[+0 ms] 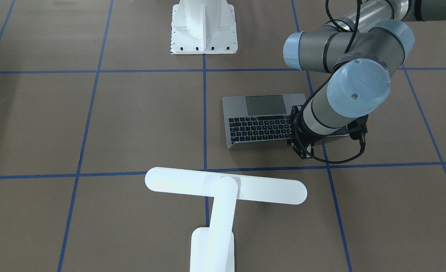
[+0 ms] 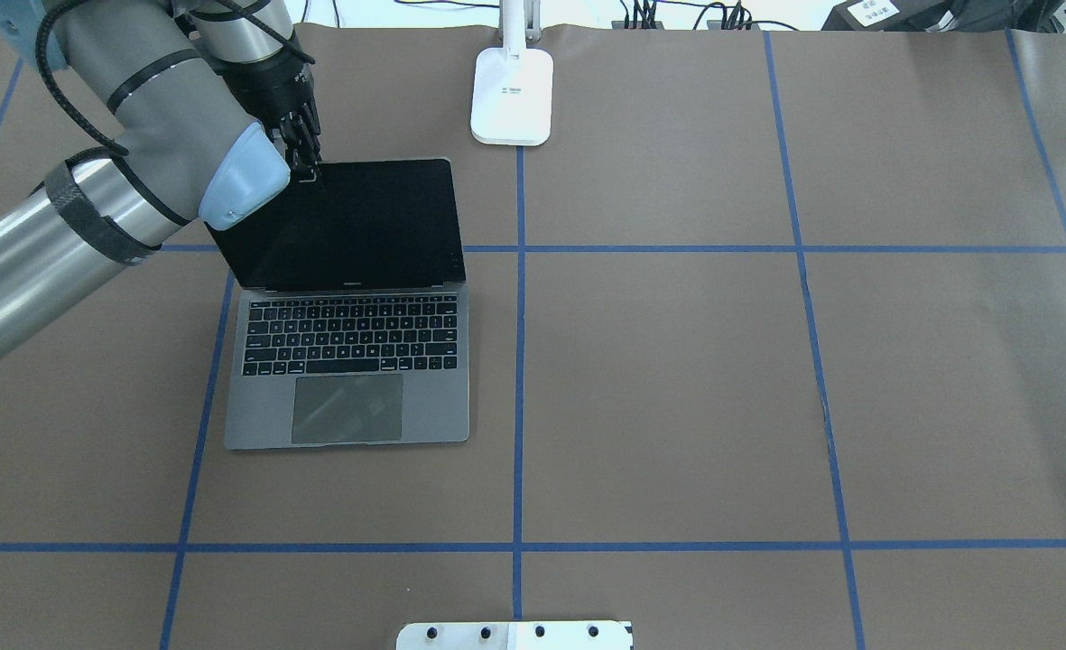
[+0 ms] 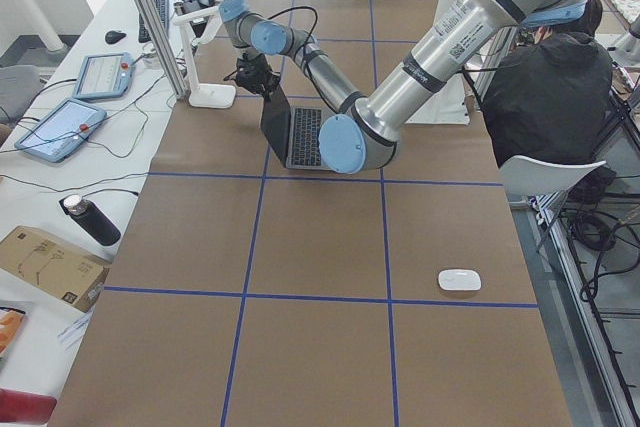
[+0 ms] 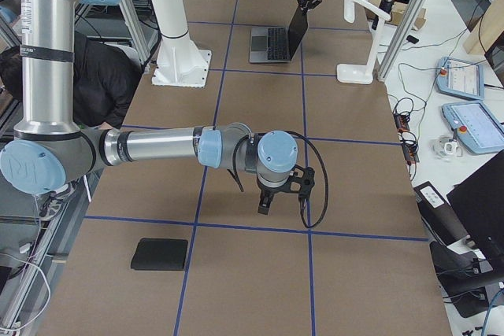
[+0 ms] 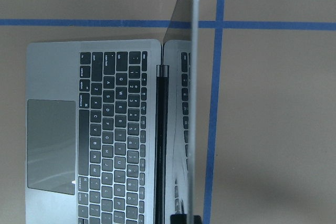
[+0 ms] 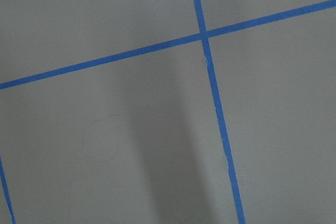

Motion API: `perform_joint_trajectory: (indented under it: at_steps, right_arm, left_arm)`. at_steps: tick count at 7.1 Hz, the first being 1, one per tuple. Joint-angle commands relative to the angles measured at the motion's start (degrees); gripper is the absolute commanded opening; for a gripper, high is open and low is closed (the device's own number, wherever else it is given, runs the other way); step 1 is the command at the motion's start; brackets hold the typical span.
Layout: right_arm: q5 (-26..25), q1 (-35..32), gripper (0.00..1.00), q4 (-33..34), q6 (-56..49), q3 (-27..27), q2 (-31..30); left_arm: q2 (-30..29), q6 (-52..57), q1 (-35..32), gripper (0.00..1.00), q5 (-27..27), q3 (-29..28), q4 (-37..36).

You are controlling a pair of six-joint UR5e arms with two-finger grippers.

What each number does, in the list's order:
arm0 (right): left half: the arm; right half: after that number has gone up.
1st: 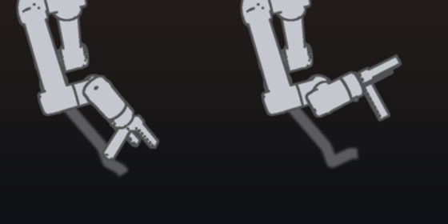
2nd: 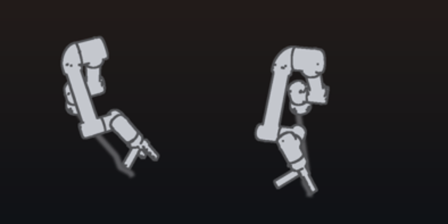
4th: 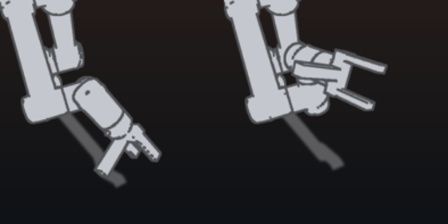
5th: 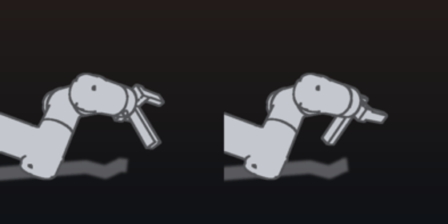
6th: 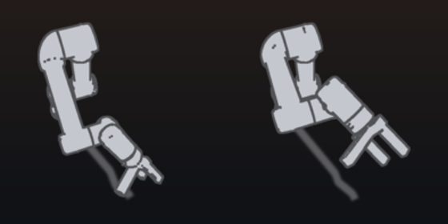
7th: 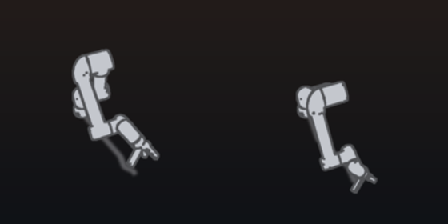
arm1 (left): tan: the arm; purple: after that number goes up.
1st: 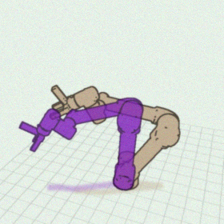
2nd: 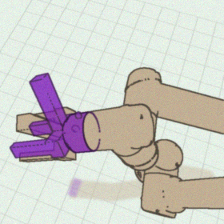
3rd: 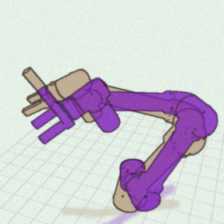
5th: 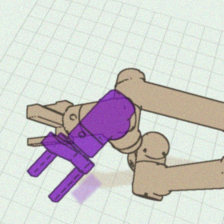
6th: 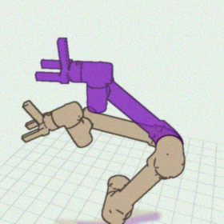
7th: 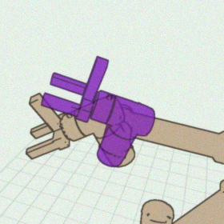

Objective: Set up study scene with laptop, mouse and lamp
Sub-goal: 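Push the laptop farther from the robot with the left gripper, then release the laptop lid and lift the left gripper away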

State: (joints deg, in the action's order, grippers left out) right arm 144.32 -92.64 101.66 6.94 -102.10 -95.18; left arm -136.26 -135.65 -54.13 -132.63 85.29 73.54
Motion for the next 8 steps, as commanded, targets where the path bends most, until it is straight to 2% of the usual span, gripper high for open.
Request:
perform_joint_trajectory:
  at_steps: [1,2,3,5,8]
  right_arm:
    - [0.09,0.00,0.99,0.03,0.00,-0.03,0.00]
    - [0.00,0.00,0.99,-0.06,0.00,-0.03,0.00]
    - [0.09,0.00,0.99,0.12,0.00,-0.03,0.00]
    - [0.26,0.00,0.99,-0.14,0.00,-0.11,-0.26]
    - [0.17,0.00,0.99,-0.50,-0.96,-1.42,-0.26]
  left_arm:
    - [0.21,-0.23,0.08,0.75,0.18,-0.12,0.20]
    - [0.21,-0.23,0.08,0.96,0.27,0.22,0.11]
    - [0.12,-0.23,0.08,1.00,0.36,0.75,0.02]
    - [0.12,-0.14,-0.10,1.00,0.71,2.85,0.02]
    - [4.93,9.22,-1.85,1.00,3.25,12.32,-0.15]
